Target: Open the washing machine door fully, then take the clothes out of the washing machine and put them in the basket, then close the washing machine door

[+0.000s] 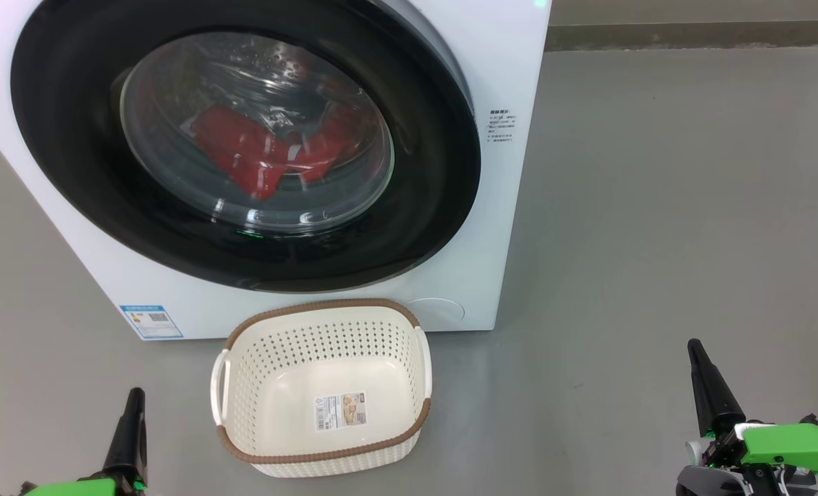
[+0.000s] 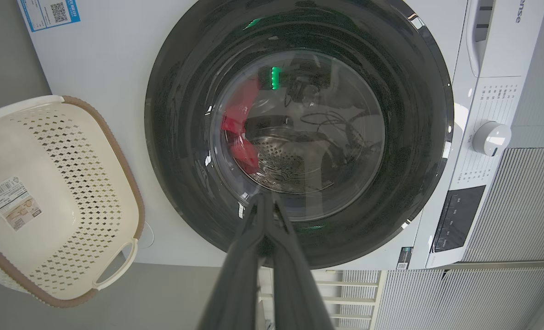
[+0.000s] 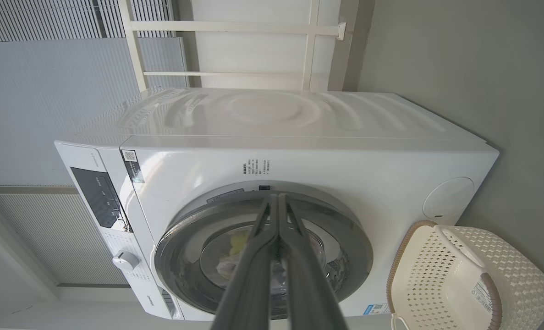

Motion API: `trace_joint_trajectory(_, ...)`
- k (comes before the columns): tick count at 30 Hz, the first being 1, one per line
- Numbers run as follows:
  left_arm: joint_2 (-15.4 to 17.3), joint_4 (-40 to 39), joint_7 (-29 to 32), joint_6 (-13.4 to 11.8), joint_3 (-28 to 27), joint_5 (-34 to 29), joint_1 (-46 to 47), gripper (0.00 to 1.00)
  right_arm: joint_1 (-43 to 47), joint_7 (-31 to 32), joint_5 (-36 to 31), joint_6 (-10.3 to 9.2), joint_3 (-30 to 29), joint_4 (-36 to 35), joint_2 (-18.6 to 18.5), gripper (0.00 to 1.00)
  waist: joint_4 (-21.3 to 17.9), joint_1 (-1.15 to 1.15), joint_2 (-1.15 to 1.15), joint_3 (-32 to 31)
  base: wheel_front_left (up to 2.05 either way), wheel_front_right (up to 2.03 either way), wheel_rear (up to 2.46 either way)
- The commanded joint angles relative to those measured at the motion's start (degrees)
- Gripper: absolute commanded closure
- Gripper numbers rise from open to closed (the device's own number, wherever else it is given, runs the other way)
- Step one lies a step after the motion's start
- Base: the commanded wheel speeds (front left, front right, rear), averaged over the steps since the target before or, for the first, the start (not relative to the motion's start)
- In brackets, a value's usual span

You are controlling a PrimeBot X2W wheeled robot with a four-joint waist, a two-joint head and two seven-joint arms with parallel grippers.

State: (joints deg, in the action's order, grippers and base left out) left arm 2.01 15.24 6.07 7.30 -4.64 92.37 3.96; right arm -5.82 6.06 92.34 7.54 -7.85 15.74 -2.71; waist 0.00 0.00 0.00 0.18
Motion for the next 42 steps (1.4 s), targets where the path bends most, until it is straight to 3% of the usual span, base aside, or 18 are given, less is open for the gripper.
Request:
trace_joint_trajectory(1,0.9,-1.2,0.4,0.2,-1.9,-0.2,2.2,1.0,-0.4,0.4,-0.1,-0.05,1.4,-1.7,-0.2,1.0,0.0,0.0,0.0,0.0,0.0,0.0,0.0)
trace_joint_trajectory(4,0.9,-1.2,0.4,0.2,-1.9,-0.2,2.2,1.0,-0.4,0.4,-0.1,-0.05,1.4,-1.7,-0.2,1.0,0.0,0.0,0.0,0.0,0.0,0.0,0.0)
trace_joint_trajectory(5,0.0,0.0,0.0,0.0,0.0,0.0,0.0,0.0,0.0,0.0,0.0,0.0,0.0,0.0,0.0,0.0,0.0,0.0,0.0,0.0,0.0,0.0,0.0)
trace_joint_trajectory(13,-0.9,2.1,-0.4,0.0,0.4,-0.2,-1.9,0.0,1.2,-0.5,-0.2,0.0,0.3,2.7,0.5,0.0,0.0,0.01,0.0,0.1,0.0,0.0,0.0)
trace_joint_trajectory(17,-0.7,1.5,-1.1,0.0,0.7,-0.9,-2.0,0.0,1.2,-1.2,-0.9,0.0,0.8,2.3,0.5,0.0,0.1,0.13,0.0,-0.1,0.0,0.0,0.0)
trace_joint_trajectory(24,0.0,0.5,-2.3,0.0,1.3,-3.4,-2.1,0.0,1.2,-2.4,-2.9,-0.01,1.8,1.5,0.0,0.0,0.2,0.01,0.0,0.1,0.0,0.0,0.0)
trace_joint_trajectory(42,0.4,-2.0,-5.3,0.0,1.8,-20.2,-2.8,0.0,1.0,-5.4,-17.3,-0.01,5.3,0.7,-2.6,0.0,0.5,0.0,0.0,0.3,0.0,0.0,0.0)
